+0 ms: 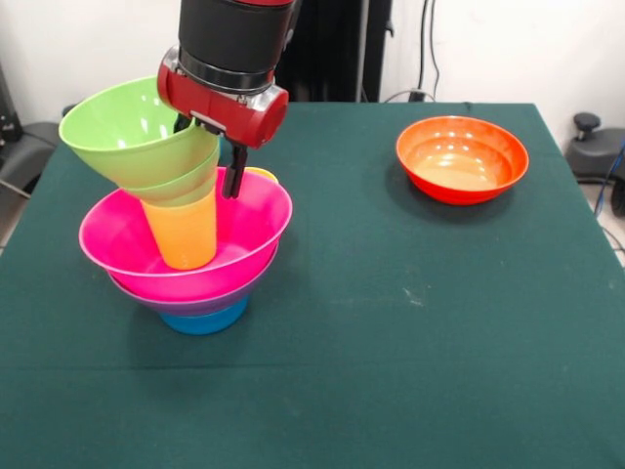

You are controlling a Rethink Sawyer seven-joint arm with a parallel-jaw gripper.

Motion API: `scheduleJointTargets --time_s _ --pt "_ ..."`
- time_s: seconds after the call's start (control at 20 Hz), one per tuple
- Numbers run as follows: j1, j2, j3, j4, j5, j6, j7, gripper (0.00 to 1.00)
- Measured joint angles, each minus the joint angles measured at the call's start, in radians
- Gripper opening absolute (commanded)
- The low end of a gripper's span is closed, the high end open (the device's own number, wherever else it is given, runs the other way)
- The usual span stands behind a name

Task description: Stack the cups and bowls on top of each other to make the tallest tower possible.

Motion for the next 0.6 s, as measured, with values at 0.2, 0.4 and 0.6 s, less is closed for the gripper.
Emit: scheduleJointTargets --time_s 0.2,0.4,0.6 --pt "0.000 0.000 0.000 0.000 0.000 0.000 0.000 1.00" --pt "0.000 -0.002 0.000 0.000 0.000 0.000 0.000 1.00" --pt "0.000 -0.007 0.000 0.000 0.000 0.000 0.000 1.00"
